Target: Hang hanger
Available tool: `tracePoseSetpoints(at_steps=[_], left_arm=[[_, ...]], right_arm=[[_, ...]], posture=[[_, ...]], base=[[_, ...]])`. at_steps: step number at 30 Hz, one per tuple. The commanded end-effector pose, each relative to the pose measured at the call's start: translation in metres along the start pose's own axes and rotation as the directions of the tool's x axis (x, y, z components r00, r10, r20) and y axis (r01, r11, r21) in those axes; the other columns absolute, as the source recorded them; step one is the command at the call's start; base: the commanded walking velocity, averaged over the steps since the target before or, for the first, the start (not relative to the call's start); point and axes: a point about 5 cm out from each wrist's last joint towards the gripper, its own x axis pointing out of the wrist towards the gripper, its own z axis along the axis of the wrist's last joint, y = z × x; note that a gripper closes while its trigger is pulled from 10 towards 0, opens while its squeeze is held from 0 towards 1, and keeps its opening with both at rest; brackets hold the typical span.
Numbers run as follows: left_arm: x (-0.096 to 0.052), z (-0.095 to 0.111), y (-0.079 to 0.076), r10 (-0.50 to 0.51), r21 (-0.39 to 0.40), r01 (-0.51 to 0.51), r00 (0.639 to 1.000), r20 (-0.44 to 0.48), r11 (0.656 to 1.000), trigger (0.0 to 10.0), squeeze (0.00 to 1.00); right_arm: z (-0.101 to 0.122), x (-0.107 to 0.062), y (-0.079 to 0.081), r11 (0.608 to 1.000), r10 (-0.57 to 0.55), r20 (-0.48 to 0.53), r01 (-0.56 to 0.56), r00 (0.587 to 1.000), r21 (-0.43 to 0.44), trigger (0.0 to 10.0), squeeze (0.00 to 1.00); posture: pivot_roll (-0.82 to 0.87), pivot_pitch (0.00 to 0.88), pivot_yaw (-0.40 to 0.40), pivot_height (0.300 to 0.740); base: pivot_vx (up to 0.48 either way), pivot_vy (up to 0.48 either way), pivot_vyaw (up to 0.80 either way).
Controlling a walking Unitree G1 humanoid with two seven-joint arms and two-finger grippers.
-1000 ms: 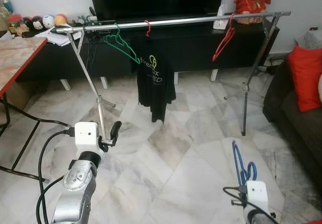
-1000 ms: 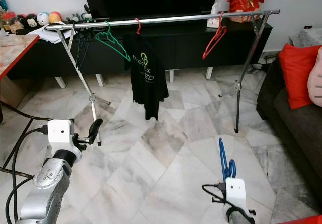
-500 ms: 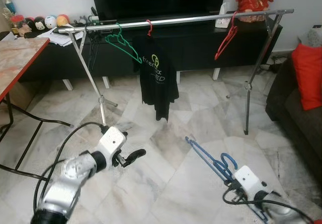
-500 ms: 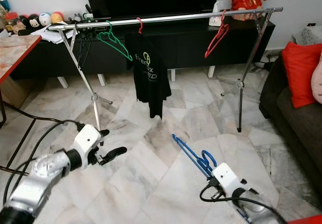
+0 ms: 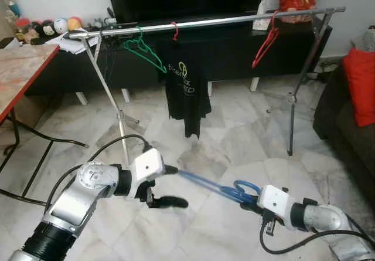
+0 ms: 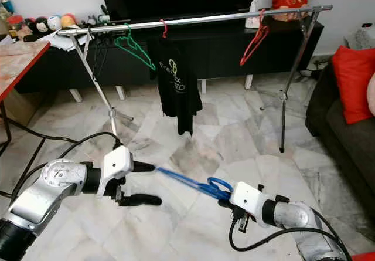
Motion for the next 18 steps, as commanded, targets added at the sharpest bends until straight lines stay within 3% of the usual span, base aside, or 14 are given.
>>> tracePoseSetpoints(at_steps=[1,5,9,11,13,15,16,17,18], left_arm=[[-0.002,0.006,-0.002,-0.05,0.019,0.05,0.999,-0.003,0.999,10.0,0.0],[0.003,0.024,-0.006,-0.139,0.019,0.138,0.989,0.05,0.99,10.0,0.0],[0.005,0.023,-0.004,-0.111,0.0,0.111,0.992,0.067,0.994,10.0,0.0],[0.003,0.016,0.006,0.024,-0.041,-0.02,0.995,0.096,0.999,10.0,0.0],[0.0,0.007,0.02,0.22,-0.074,-0.213,0.97,0.102,0.974,10.0,0.0],[-0.006,-0.006,0.031,0.416,-0.142,-0.403,0.906,0.078,0.904,10.0,0.0],[-0.006,-0.006,0.031,0.416,-0.142,-0.403,0.906,0.078,0.904,10.0,0.0],[-0.014,-0.021,0.038,0.575,-0.218,-0.557,0.818,0.025,0.801,10.0,0.0],[-0.019,-0.034,0.04,0.672,-0.269,-0.654,0.74,-0.034,0.707,10.0,0.0]], right_arm=[[0.009,-0.003,0.0,0.999,0.024,0.019,-0.024,1.0,-0.024,10.0,0.0],[0.031,-0.005,-0.003,0.996,0.022,0.034,-0.019,0.999,-0.093,10.0,0.0],[0.037,-0.003,-0.003,0.996,0.008,0.051,-0.003,0.999,-0.086,10.0,0.0],[0.038,-0.004,-0.003,0.997,-0.027,0.073,0.032,0.997,-0.068,10.0,0.0],[0.039,-0.003,-0.009,0.993,-0.106,0.102,0.11,0.989,-0.037,10.0,0.0],[0.042,-0.004,-0.012,0.986,-0.169,0.12,0.169,0.978,0.008,10.0,0.0],[0.042,-0.004,-0.012,0.986,-0.169,0.12,0.169,0.978,0.008,10.0,0.0],[0.045,-0.004,-0.012,0.981,-0.194,0.144,0.191,0.97,0.035,10.0,0.0],[0.047,-0.005,-0.01,0.98,-0.197,0.162,0.191,0.967,0.054,10.0,0.0]], posture=[[-0.16,0.0,0.095,0.74],[-0.17,0.0,0.103,0.74],[-0.17,0.0,0.105,0.74],[-0.17,0.0,0.104,0.74],[-0.17,0.0,0.101,0.74],[-0.16,0.0,0.089,0.74],[-0.16,0.0,0.089,0.74],[-0.16,0.0,0.08,0.74],[-0.16,0.0,0.073,0.74]], base=[[0.0,0.0,0.0],[0.0,0.0,0.0],[0.0,0.0,0.0],[0.0,0.0,0.0],[0.0,0.0,0.0],[0.0,0.0,0.0],[0.0,0.0,0.0],[0.0,0.0,0.0],[0.0,0.0,0.0]])
